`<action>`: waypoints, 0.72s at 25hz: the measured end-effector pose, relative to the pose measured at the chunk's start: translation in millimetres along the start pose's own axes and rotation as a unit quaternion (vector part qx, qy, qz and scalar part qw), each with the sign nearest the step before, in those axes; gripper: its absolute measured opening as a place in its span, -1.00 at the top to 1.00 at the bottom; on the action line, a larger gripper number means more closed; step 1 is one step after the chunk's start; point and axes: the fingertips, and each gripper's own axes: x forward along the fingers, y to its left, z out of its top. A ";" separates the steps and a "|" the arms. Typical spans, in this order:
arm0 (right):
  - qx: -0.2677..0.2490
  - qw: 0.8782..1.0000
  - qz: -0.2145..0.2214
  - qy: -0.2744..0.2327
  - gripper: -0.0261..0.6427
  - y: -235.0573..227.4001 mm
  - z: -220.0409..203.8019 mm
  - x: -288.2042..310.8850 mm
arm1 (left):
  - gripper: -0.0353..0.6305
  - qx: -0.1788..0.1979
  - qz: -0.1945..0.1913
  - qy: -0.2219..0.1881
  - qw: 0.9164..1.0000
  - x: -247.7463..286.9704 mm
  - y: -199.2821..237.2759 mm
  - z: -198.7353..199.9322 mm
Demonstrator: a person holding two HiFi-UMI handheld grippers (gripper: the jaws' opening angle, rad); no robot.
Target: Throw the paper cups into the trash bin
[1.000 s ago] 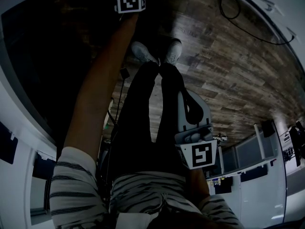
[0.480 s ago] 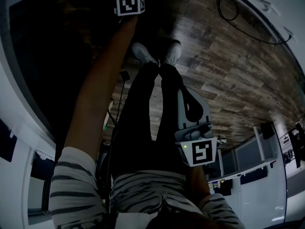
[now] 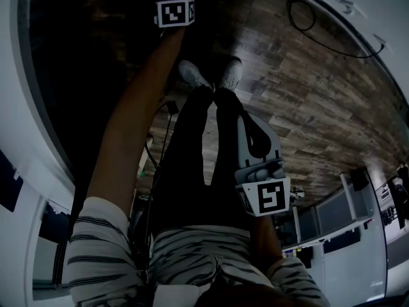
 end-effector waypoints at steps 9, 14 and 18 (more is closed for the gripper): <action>-0.011 1.000 0.001 -0.011 0.89 2.4 12.9 -19.1 | 0.27 -0.009 0.001 -0.014 1.000 -35.8 -10.6 12.1; -0.018 1.000 0.002 -0.018 0.89 3.8 20.0 -31.3 | 0.30 -0.020 0.001 -0.021 1.000 -56.9 -17.9 9.8; -0.028 1.000 0.001 -0.012 0.89 6.8 27.0 -37.4 | 0.31 -0.022 -0.006 -0.025 0.999 -74.8 -19.5 8.9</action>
